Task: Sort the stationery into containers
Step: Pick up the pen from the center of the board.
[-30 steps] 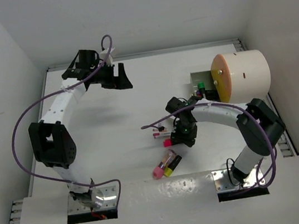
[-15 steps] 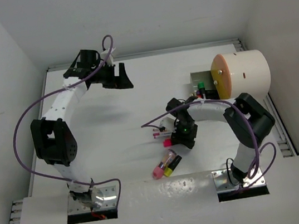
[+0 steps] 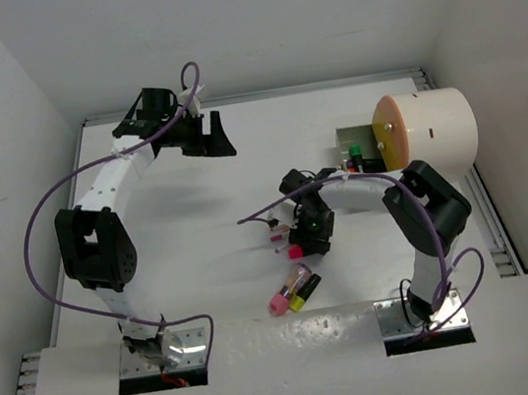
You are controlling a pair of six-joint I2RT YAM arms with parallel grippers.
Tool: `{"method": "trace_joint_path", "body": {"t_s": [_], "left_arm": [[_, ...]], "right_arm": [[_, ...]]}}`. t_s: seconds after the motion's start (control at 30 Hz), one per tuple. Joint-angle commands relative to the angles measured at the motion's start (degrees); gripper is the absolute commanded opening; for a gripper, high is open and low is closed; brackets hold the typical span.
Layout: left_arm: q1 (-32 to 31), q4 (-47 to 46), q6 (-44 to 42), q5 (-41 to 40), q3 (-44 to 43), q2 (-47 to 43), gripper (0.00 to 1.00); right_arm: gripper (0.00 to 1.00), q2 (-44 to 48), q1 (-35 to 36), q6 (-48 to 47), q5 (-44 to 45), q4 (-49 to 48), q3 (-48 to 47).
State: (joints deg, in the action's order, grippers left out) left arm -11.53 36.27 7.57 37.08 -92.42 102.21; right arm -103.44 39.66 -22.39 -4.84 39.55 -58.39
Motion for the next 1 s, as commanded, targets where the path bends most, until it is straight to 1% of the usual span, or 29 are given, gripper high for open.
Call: {"method": "trace_joint_path", "body": {"t_s": [0.0,0.17,0.27,0.4,0.5,0.6,0.63,0.73,0.77,0.83,0.87,0.93,0.97], "left_arm": [[0.9,-2.1,0.0,1.9,-0.5,-0.4,0.9],[1.7,-2.6,0.7,2.7,0.7,-0.5,0.91],[2.2,-2.7,1.2,2.9,1.1,-1.0,0.91],[2.6,-2.8,1.0,2.9,1.6,-1.8,0.91],[2.7,-2.9,1.1,2.6,2.4,-2.5,0.91],[2.6,-3.1,1.7,1.5,2.9,-3.2,0.9],[2.7,-3.2,1.8,1.2,3.1,-3.2,0.9],[2.7,-4.8,3.1,-0.6,4.9,-5.1,0.9],[2.7,-7.3,3.9,-0.8,6.0,-5.9,0.9],[2.7,-10.2,4.5,-1.5,10.1,-9.1,0.9],[2.5,-12.6,4.6,-1.4,11.5,-11.1,0.9],[2.3,-14.5,4.1,-2.1,14.2,-12.6,0.9],[2.2,-14.6,3.7,-2.4,14.7,-13.7,0.9]], "right_arm": [[0.55,-0.7,1.7,-1.2,-0.6,-1.0,-3.3],[0.52,-0.1,5.3,-0.3,-1.7,-0.8,-3.6],[0.5,-0.3,7.6,0.2,-1.0,-2.2,-2.1],[0.47,-1.6,7.5,0.2,0.6,-4.4,-0.4],[0.4,-1.8,7.4,0.2,2.9,-6.9,1.5],[0.29,-1.1,6.9,0.7,5.8,-8.7,2.3],[0.21,-0.8,6.7,1.3,6.2,-8.6,2.2],[0.06,1.6,5.1,3.0,7.0,-6.3,0.7],[0.0,3.6,4.6,3.6,7.0,-5.5,-0.5],[0.0,6.1,2.6,5.3,6.4,-2.6,-2.2],[0.0,8.3,1.7,5.8,6.1,-1.5,-4.4],[0.0,10.0,-1.2,6.9,5.9,1.7,-9.3],[0.0,10.7,-3.9,7.4,5.7,2.9,-11.3]]}}
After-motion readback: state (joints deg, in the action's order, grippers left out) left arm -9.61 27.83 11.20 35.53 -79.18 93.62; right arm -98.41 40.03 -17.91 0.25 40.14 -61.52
